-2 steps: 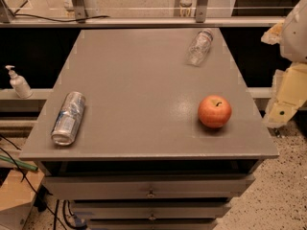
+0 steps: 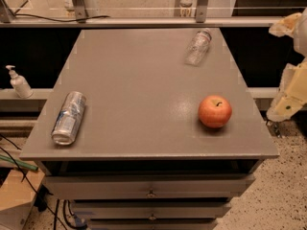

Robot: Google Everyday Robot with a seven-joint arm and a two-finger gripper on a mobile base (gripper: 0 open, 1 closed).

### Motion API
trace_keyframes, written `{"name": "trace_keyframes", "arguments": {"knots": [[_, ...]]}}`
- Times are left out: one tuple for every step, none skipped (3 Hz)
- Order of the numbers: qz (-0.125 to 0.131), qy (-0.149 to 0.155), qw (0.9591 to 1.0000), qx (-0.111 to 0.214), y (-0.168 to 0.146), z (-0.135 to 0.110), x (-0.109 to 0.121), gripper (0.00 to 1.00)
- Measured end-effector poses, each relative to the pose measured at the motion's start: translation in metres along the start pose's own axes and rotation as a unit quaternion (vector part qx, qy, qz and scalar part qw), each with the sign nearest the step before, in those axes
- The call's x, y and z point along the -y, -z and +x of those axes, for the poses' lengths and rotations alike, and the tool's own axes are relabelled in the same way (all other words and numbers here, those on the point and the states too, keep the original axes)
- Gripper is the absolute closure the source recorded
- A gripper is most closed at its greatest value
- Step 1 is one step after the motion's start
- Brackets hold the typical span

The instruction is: Move water bottle near redbull can

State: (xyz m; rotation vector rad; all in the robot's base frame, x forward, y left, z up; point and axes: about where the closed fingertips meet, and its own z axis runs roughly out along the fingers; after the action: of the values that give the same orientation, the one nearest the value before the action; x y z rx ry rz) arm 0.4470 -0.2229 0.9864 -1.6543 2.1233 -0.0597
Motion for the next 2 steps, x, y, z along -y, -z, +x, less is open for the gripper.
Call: {"name": "trace_keyframes", "arguments": {"knots": [[0.012,-0.001,0.9956,0.093,0.001,-0.016,0.012,0.0],[0.002,-0.004,0.9915,0.13,0.007,-0.035,0.006,0.0]]}}
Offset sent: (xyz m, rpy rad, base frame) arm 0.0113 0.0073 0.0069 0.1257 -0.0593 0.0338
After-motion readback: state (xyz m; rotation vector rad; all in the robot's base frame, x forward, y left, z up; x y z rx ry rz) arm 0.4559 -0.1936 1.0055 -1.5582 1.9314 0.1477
